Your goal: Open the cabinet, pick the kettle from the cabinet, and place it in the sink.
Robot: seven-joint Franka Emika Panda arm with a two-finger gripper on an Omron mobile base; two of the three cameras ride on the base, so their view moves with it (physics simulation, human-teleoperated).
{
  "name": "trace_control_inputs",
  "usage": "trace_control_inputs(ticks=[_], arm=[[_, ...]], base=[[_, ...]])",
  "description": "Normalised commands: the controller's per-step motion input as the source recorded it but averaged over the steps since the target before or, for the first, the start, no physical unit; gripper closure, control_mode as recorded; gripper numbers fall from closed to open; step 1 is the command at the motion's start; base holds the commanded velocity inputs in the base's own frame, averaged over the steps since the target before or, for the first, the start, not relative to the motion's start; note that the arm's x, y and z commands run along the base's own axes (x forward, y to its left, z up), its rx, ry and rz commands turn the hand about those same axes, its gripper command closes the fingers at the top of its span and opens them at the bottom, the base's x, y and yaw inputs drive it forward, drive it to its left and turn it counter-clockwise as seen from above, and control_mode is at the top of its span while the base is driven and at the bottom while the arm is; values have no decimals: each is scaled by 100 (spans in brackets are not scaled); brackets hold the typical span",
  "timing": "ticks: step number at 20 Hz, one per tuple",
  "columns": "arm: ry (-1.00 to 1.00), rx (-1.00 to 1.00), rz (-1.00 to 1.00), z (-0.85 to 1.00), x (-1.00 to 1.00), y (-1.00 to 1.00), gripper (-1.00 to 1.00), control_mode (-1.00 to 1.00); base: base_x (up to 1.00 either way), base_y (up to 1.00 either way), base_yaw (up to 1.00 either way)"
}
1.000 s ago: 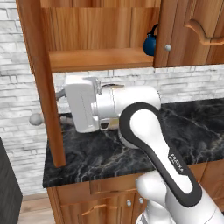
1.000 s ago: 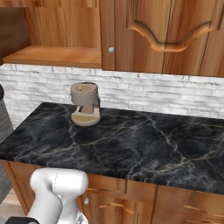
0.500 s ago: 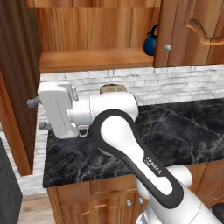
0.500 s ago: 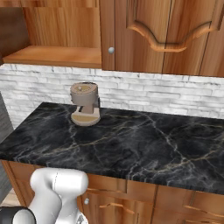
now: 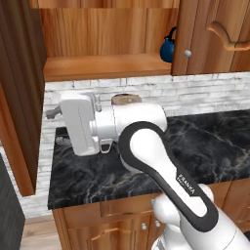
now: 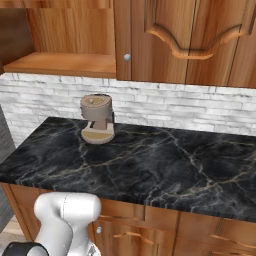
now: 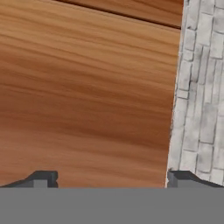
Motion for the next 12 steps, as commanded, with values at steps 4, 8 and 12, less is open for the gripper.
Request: trace_control_inputs(ticks=[4, 8, 12], arm=[[0, 0, 0, 5, -12, -46, -100, -100], [-3, 0, -3, 5, -15, -50, -100, -100], [-4, 0, -7, 5, -11, -50, -100, -100]], base=[[0, 0, 0], [0, 0, 0], [0, 0, 0]])
